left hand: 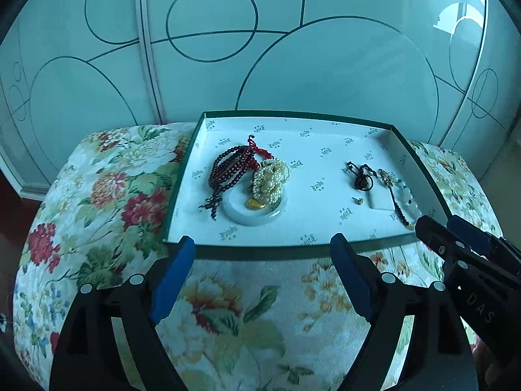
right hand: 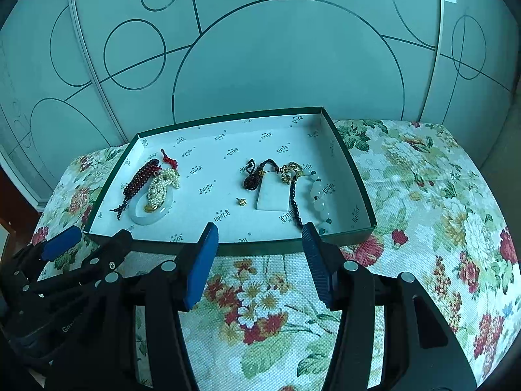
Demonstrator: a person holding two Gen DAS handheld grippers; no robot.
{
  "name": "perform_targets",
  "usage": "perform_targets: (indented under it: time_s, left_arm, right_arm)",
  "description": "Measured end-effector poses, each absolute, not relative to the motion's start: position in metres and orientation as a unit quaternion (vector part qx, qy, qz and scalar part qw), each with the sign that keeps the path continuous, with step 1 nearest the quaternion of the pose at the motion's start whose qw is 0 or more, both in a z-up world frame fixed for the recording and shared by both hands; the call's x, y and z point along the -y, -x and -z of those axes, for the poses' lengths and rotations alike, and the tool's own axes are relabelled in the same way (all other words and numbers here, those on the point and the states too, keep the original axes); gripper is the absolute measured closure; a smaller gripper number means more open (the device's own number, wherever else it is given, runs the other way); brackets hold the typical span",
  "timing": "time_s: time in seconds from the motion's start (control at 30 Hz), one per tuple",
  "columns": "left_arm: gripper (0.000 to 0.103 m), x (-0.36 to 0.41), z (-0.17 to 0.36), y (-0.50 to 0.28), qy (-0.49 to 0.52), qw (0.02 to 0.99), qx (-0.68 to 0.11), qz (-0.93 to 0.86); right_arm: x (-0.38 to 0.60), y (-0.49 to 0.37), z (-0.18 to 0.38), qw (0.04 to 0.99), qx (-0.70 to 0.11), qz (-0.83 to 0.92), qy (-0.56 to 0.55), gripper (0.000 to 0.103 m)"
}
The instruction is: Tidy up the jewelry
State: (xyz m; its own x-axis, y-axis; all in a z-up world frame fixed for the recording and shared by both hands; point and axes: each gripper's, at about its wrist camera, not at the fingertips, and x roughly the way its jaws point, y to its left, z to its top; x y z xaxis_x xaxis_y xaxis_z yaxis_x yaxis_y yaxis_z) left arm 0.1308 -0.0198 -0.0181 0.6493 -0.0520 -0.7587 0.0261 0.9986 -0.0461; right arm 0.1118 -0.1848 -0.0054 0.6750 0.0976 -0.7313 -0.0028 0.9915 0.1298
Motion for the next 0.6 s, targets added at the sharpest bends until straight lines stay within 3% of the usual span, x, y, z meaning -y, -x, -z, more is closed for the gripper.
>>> perform_targets:
  time_s: [0.6]
  left_arm:
    - [0.018, 0.018, -0.013, -0.088, 0.020, 0.921, -0.389, 0.021]
  right_arm:
    - [0.182, -0.067, -0.026, 0.927, -0.370, -0.034, -0.052, 0.049]
